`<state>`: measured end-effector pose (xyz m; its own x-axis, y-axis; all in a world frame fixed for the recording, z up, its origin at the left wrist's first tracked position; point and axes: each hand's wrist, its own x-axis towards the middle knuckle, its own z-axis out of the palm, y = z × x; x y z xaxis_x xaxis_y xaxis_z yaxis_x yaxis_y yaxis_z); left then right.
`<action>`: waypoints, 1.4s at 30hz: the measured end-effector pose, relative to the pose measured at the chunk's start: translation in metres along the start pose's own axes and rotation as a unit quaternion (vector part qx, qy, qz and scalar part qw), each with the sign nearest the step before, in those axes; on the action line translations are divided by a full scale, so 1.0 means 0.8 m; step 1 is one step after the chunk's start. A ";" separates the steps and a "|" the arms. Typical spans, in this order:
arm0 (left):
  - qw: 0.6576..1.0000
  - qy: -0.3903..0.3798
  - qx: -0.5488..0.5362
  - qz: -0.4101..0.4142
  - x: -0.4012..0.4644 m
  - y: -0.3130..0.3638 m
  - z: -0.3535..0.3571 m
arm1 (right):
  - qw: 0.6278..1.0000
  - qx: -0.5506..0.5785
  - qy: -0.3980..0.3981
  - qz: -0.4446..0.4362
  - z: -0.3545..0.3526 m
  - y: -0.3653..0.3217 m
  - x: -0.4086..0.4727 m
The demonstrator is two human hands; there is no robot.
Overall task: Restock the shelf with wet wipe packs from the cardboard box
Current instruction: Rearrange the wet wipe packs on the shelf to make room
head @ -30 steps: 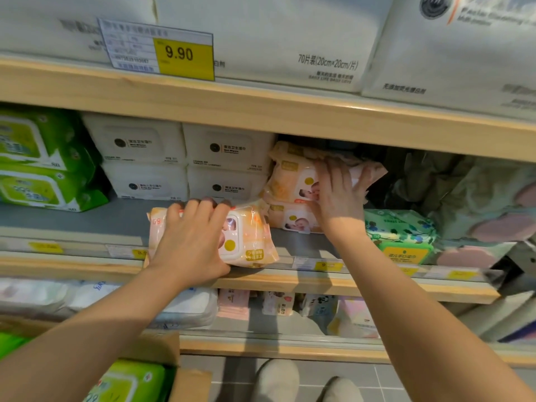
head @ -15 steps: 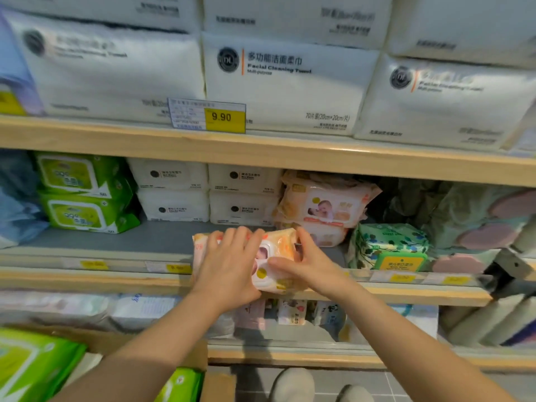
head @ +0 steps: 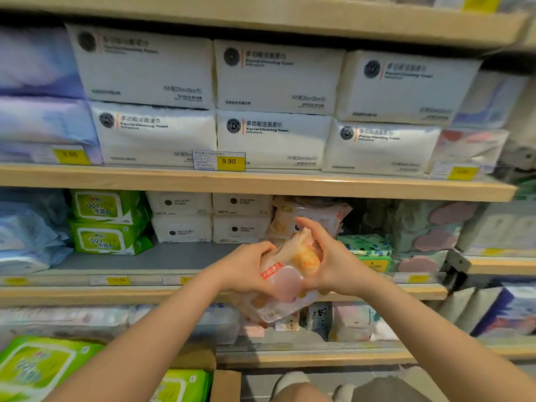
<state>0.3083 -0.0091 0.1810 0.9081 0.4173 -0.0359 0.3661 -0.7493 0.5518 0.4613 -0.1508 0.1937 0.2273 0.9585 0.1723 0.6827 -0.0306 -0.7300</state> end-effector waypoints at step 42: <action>0.950 0.034 0.309 0.005 0.167 -0.025 0.049 | 0.895 -0.412 0.125 0.113 -0.048 0.251 0.004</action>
<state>0.4306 0.0417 0.1323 0.9047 0.4248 0.0332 0.4260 -0.9037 -0.0438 0.6256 -0.1645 0.0731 0.5022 0.8110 0.3000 0.8569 -0.5135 -0.0463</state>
